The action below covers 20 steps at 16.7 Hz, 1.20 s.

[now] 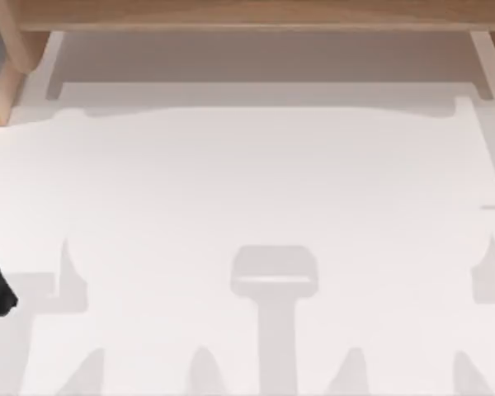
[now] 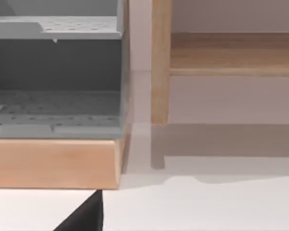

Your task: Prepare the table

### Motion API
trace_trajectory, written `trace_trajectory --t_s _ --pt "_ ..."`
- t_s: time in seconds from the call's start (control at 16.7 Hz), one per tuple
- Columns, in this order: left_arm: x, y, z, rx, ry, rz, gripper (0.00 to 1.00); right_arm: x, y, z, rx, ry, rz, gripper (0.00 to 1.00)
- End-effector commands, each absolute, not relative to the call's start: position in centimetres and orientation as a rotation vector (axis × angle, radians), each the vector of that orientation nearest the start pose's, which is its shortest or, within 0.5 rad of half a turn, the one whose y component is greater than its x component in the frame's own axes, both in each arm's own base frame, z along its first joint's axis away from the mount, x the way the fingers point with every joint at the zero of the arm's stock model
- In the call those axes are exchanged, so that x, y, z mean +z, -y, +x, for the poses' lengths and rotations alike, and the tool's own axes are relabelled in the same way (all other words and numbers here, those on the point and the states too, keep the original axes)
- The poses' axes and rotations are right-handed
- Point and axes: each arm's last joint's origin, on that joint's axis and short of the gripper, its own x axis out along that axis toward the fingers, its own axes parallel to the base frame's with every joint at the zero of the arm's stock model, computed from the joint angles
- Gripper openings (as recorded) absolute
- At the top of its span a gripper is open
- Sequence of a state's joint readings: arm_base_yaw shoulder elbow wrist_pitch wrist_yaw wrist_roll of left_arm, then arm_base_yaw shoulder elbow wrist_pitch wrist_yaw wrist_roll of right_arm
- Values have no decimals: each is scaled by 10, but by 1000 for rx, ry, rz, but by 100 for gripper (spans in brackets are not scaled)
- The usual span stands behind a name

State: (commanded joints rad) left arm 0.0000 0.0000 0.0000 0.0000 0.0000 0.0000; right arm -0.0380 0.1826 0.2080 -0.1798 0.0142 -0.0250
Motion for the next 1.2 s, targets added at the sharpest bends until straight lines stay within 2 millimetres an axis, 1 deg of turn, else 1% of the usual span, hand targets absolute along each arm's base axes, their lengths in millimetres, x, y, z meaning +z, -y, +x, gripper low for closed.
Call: trace_trajectory --t_s 0.06,0.18,0.3,0.36,0.42,0.54,0.66,0.72,0.78,0.84,0.9,0.96,1.08,1.2 --pt "160 1 106 0 0 0 100 213 7 109 -61 -201 -30 100" --pt "160 1 106 0 0 0 100 248 9 117 -83 -296 -43 100" --pt "160 1 106 0 0 0 100 287 14 133 -103 -397 -56 100" --pt "160 1 106 0 0 0 100 308 16 145 -111 -451 -62 100" --pt "160 1 106 0 0 0 100 327 20 160 -119 -509 -68 100" --pt "160 1 106 0 0 0 100 358 31 200 -130 -635 -77 100" --pt "160 1 106 0 0 0 100 376 47 249 -138 -765 -80 100" --pt "160 1 106 0 0 0 100 378 57 275 -141 -829 -79 100" --pt "160 1 106 0 0 0 100 377 69 302 -145 -892 -76 100" --pt "160 1 106 0 0 0 100 370 82 328 -147 -956 -71 100" --pt "160 1 106 0 0 0 100 358 96 353 -147 -1020 -65 100" --pt "160 1 106 0 0 0 100 343 110 376 -143 -1083 -56 100" --pt "160 1 106 0 0 0 100 302 137 414 -127 -1206 -36 100" --pt "160 1 106 0 0 0 100 257 158 441 -102 -1315 -13 100"
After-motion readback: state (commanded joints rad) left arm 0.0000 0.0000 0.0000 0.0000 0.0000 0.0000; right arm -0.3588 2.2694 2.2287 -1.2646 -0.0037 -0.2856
